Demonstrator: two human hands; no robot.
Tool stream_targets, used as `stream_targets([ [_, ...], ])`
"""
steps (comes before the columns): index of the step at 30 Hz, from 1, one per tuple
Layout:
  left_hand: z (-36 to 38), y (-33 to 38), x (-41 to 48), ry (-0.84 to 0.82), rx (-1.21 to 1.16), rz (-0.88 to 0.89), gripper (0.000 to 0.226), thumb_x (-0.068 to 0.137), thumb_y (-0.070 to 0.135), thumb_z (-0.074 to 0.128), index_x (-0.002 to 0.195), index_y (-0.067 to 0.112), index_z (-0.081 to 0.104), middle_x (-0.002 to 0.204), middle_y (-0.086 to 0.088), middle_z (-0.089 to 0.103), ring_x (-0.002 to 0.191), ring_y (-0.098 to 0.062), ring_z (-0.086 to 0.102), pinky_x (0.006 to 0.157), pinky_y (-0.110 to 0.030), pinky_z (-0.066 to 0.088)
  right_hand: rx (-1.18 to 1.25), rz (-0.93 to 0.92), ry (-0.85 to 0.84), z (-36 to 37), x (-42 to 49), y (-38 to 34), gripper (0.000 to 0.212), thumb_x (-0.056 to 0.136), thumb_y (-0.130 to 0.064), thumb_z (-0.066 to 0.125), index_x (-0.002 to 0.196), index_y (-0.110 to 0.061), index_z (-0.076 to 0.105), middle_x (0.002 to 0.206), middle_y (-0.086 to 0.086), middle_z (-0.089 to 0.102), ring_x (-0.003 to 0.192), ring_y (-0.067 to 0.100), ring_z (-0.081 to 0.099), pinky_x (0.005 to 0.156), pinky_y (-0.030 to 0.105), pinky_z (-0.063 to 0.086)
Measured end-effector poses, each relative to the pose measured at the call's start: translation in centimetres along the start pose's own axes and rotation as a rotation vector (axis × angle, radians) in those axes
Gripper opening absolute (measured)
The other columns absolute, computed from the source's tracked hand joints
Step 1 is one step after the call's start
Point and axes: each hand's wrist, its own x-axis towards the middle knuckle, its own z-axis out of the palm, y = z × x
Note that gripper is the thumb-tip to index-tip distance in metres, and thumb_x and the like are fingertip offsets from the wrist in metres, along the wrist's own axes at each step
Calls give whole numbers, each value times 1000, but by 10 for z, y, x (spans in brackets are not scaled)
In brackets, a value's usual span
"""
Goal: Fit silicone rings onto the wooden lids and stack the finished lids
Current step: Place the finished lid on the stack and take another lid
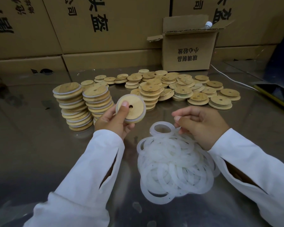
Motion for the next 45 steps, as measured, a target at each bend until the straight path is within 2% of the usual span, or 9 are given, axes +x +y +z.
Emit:
stream_targets([
  [9, 9, 7, 15, 101, -137, -287, 9, 84, 1, 60, 78, 3, 53, 77, -8, 60, 57, -17, 61, 40, -23, 51, 3, 20, -21, 2, 2, 1, 17, 84, -8, 60, 77, -23, 66, 56, -6, 65, 47, 1, 57, 57, 11, 48],
  [14, 10, 3, 20, 60, -102, -254, 21, 85, 3, 60, 104, -4, 54, 96, -13, 61, 67, -15, 60, 46, -18, 53, -21, 27, -30, 2, 2, 2, 19, 84, -10, 61, 76, -26, 65, 56, -7, 66, 48, 0, 57, 58, 13, 48],
  [16, 9, 0, 22, 70, -80, -227, 25, 84, 4, 63, 106, -4, 56, 86, -12, 64, 65, -14, 63, 48, -17, 53, -18, 30, -29, 2, 1, 3, 18, 84, -10, 61, 76, -25, 66, 57, -6, 66, 48, 0, 57, 61, 17, 49],
  [20, 9, -4, 25, 81, -21, -173, 6, 83, 4, 64, 87, 2, 60, 75, -10, 64, 57, -13, 65, 49, -17, 54, -16, 33, -29, 3, 2, 3, 19, 84, -9, 60, 76, -25, 65, 56, -6, 65, 48, 1, 57, 62, 18, 49],
  [24, 8, -9, 28, 150, 76, -132, 16, 79, 7, 69, 71, 9, 56, 65, -9, 63, 43, -10, 63, 47, -19, 54, -19, 30, -28, 5, 3, 4, 18, 84, -9, 60, 76, -25, 66, 56, -7, 65, 48, 2, 58, 63, 21, 50],
  [31, 9, -11, 29, 185, 131, -108, 22, 81, 11, 69, 83, -5, 54, 59, -14, 56, 35, -13, 59, 36, -19, 47, -15, 37, -30, 6, 3, 5, 18, 84, -9, 60, 76, -24, 66, 56, -6, 65, 49, 2, 58, 61, 16, 50],
  [37, 11, -9, 27, 96, 92, -156, 27, 88, 9, 60, 107, -9, 50, 66, -11, 62, 39, -11, 61, 37, -17, 47, -12, -10, -2, 6, 3, 6, 19, 84, -7, 60, 74, -23, 66, 53, -6, 63, 47, 2, 57, 55, 13, 47],
  [40, 14, -8, 22, 55, 170, -82, 11, 91, 11, 55, 88, 0, 57, 57, -5, 64, 40, -9, 61, 42, -19, 52, -14, -32, 5, 5, 4, 8, 20, 83, -7, 60, 74, -23, 66, 52, -6, 63, 46, 2, 56, 54, 11, 47],
  [45, 18, -12, 7, -152, 364, 104, 18, 89, 17, 58, 73, 11, 52, 46, 5, 62, 42, -6, 60, 45, -19, 50, -51, -62, 23, 4, 10, 11, 18, 83, -7, 60, 77, -23, 66, 54, -5, 63, 47, 3, 57, 55, 11, 47],
])
